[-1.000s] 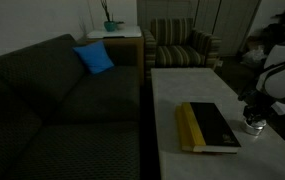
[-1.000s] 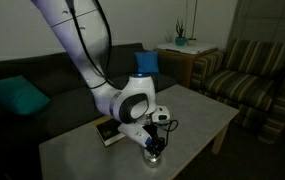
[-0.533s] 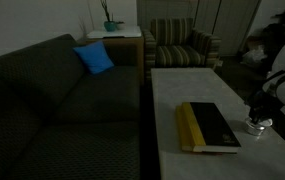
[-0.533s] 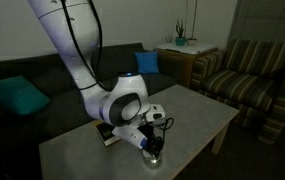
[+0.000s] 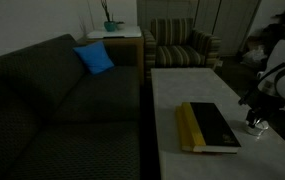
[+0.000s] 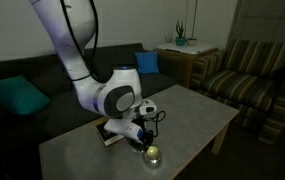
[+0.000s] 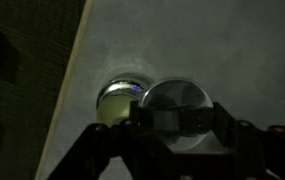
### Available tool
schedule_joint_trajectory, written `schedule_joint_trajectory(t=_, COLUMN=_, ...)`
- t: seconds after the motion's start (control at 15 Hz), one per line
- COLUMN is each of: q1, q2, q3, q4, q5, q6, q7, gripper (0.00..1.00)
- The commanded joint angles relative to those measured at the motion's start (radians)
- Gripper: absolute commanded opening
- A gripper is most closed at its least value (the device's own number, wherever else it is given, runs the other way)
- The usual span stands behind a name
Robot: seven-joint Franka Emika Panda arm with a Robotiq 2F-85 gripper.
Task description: Pick the lid on the bottle and put it on the table
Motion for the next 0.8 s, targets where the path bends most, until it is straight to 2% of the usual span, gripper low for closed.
schedule_joint_trajectory(t=0.0, q1=-0.1, q2=0.017, q3=0.108, q4=0.095, q5=-0.045, q6=-0.22, q7=-0.126, gripper=0.44)
schedule_joint_trajectory(t=0.13, q1=-0.103, q2=0.056, q3=0.113, q4=0.184, q5=-0.024, q6=-0.372, q7=-0.122, gripper=0.44)
schedule_joint_trajectory(t=0.27, q1=-0.075, q2=0.113, q3=0.075, q4=0.295, q5=0.0, q6=-0.494, q7=-0.033, gripper=0.44)
schedule_joint_trajectory(t=0.47, q1=-0.08, q2=0.211, q3=0.067, q4=0.465, q5=0.009, q6=-0.624, q7=0.038, gripper=0.44)
schedule_joint_trajectory(t=0.73, q1=-0.11, q2=0.343, q3=0.108, q4=0.672, q5=0.002, q6=-0.769, q7=-0.036, gripper=0.44)
